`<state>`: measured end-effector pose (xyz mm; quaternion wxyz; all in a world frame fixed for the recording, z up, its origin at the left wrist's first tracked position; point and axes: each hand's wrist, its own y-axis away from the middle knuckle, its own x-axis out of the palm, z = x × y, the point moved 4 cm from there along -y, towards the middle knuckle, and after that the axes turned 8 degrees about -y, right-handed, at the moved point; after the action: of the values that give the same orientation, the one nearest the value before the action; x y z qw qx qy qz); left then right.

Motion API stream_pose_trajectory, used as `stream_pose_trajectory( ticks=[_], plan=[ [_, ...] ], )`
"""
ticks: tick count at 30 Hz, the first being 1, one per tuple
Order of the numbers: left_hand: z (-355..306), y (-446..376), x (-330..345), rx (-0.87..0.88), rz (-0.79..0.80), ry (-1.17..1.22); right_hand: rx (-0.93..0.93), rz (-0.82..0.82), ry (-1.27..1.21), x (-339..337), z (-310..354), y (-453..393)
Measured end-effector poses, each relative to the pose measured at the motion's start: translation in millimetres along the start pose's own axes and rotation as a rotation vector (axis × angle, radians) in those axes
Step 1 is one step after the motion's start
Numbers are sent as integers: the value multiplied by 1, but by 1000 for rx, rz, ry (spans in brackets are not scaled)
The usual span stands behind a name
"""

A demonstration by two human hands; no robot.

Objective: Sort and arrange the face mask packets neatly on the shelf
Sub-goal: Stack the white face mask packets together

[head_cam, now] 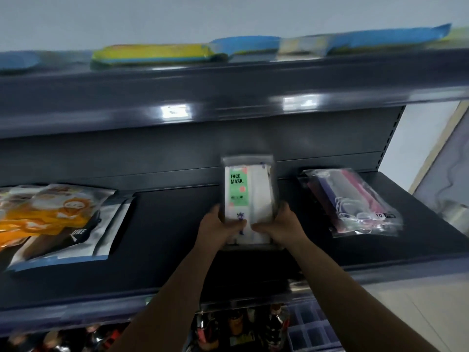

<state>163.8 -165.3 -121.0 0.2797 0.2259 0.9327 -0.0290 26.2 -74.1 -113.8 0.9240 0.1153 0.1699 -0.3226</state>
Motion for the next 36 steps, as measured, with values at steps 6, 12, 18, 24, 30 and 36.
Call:
stream_pose_trajectory(
  ticks=[6,12,18,24,30,36],
  plan=[
    [-1,-10,22,-84,1,-154,102,40,177,-14,-9,-17],
    [-6,-10,26,-83,-9,-364,51,43,307,-18,-6,-16],
    [-13,21,-13,38,-322,-634,-433,-32,497,1,37,2],
    [20,60,-81,-123,-501,-707,-601,179,450,69,62,24],
    [73,94,-148,-250,-594,-655,-595,405,307,141,81,48],
    [126,97,-213,-294,-574,-630,-433,533,192,217,97,60]
  ],
)
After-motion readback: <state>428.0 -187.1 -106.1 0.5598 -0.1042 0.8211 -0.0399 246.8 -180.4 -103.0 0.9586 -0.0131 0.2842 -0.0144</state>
